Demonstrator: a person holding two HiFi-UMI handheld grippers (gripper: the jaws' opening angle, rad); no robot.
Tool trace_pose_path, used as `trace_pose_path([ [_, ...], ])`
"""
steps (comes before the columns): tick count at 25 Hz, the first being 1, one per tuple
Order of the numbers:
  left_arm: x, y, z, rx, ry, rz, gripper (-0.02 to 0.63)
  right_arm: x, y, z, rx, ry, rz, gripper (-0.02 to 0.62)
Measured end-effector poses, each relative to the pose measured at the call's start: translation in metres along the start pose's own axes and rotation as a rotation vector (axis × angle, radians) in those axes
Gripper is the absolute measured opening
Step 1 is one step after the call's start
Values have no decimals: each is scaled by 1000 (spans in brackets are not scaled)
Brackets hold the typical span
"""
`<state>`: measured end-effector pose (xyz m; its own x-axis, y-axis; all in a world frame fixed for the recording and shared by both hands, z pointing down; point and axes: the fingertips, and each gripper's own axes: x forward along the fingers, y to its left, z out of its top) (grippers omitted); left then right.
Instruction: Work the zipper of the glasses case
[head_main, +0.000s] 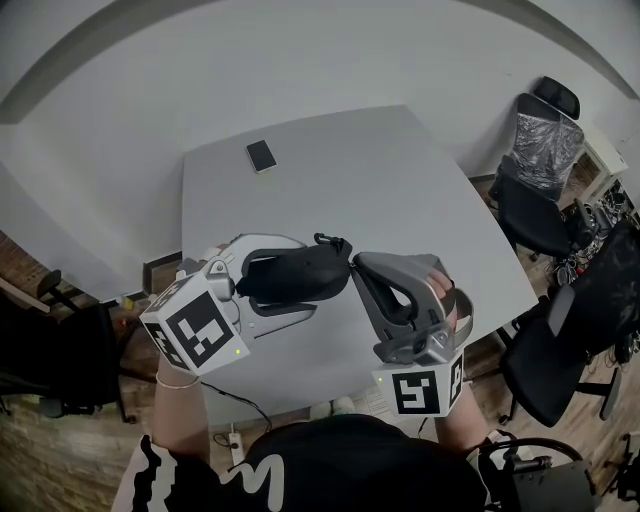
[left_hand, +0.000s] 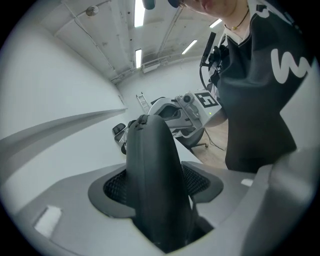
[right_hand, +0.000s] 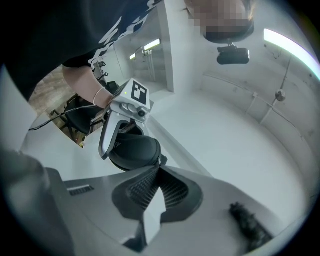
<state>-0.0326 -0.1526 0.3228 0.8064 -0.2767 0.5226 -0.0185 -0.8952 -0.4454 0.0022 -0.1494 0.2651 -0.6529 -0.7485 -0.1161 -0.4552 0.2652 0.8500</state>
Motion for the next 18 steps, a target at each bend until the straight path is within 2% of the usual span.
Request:
trace_pose_path([
  [3, -3, 3, 14, -55, -133, 15, 298, 1, -3, 1, 34, -15, -23, 5],
  [6, -4, 5, 22, -156, -249, 16, 291, 4, -8, 4, 51, -39, -40, 5],
  [11, -2, 5, 16, -253, -299, 13, 288, 9, -7, -1, 13, -9, -14, 5],
  [16, -5, 10, 15, -309, -356, 24, 288, 14, -2, -7, 89, 36, -3, 5],
  [18, -4, 13, 13, -305, -382, 25, 288, 15, 0, -11, 103, 47, -3, 5],
])
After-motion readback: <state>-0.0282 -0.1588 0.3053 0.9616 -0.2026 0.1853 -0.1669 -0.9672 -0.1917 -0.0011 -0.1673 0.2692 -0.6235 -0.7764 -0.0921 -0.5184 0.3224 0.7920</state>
